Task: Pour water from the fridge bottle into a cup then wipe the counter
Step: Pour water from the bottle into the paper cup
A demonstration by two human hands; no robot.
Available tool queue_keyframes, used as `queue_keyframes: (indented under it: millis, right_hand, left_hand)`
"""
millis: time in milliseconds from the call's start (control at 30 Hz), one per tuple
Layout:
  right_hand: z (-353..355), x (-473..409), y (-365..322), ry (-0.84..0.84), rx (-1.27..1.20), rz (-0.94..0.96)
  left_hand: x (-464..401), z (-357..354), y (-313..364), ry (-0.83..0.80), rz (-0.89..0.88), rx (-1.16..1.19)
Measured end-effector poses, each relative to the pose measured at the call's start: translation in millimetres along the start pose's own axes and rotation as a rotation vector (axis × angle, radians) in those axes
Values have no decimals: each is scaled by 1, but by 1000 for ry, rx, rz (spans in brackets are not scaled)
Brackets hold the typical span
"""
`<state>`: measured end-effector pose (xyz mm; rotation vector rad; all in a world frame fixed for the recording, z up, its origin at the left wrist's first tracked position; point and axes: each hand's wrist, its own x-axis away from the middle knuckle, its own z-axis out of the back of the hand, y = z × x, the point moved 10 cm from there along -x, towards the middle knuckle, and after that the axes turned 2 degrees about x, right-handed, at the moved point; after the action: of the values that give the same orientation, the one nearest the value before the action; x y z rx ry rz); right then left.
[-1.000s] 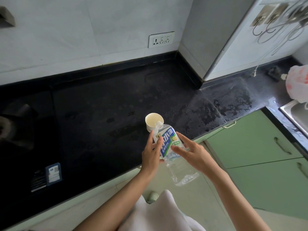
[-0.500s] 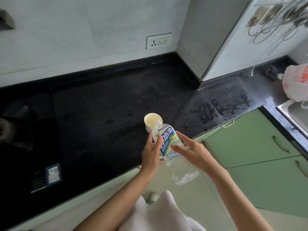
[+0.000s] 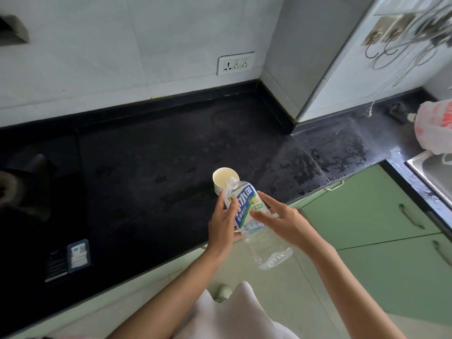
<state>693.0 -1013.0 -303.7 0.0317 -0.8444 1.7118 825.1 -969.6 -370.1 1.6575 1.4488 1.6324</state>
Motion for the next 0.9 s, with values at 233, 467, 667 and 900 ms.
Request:
queue_keyframes:
  millis: [233, 467, 667, 900]
  right_hand:
    - [3, 0, -3, -9, 17, -12]
    - [4, -2, -1, -10, 18, -29]
    - [7, 0, -5, -22, 27, -24]
    - [12, 0, -12, -33, 45, -1]
  left_hand:
    - [-1, -1, 0, -6, 8, 24]
    - [-2, -2, -1, -10, 11, 32]
    - [-3, -4, -1, -11, 8, 35]
    - [-3, -5, -1, -2, 23, 69]
